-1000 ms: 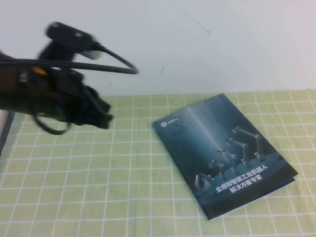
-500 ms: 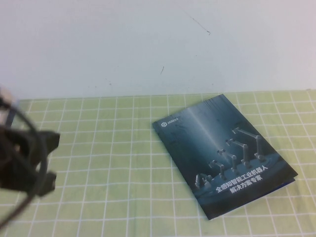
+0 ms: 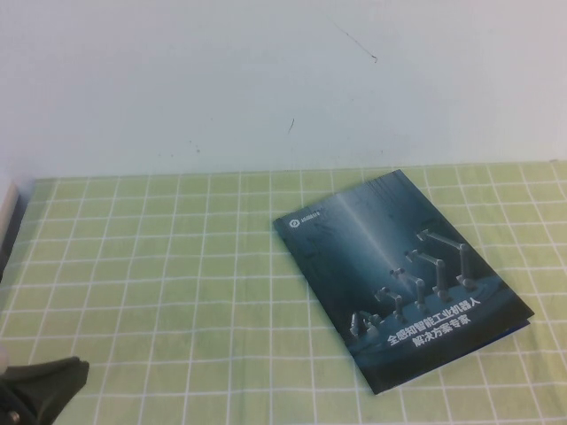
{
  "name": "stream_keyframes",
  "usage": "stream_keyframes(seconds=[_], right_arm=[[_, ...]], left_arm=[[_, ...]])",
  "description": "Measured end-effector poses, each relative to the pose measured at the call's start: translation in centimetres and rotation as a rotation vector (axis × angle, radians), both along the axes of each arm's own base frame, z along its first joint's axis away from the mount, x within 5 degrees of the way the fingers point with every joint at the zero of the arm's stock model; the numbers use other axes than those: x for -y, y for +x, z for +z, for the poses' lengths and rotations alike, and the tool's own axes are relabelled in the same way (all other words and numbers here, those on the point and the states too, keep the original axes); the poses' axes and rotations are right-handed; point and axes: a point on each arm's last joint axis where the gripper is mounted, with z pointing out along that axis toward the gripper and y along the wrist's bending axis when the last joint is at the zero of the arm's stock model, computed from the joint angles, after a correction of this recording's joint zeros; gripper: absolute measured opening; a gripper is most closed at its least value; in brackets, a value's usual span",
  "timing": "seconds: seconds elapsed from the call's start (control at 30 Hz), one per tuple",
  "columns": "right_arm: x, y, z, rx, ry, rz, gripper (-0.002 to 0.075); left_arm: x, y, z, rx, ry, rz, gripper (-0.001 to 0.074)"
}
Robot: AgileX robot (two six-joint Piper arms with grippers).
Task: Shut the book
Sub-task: 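Close the open booklet and leave it lying on the table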
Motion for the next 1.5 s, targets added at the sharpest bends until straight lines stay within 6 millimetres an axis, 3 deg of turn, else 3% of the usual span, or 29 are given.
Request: stream_keyframes(seconds=[0.53, 0.8, 0.93, 1.17, 1.5], right_arm=[[0.0, 0.0, 0.0, 0.002, 0.004, 0.000, -0.0003], [0.0, 0.0, 0.1, 0.006, 0.009, -0.001, -0.0003], [-0.1, 0.0, 0.1, 0.006, 0.012, -0.001, -0.0003], [-0.1, 0.0, 0.1, 0.005, 0.012, 0.000, -0.0003], [-0.1, 0.0, 0.0, 0.004, 0.015, 0.000, -0.0003]], left_arm=[[0.0, -0.3, -1.2, -0.055, 0.022, -0.015, -0.0004], [-2.1, -1.9, -1.4, 0.216, 0.106, 0.124, -0.0004], [-2.8, -2.8, -3.5, 0.305, 0.071, 0.213, -0.0004], [-3.3, -4.2, -9.5, 0.340, 0.093, 0.256, -0.0004], [-3.3, -4.5, -10.2, 0.259, 0.054, 0.263, -0.0004]])
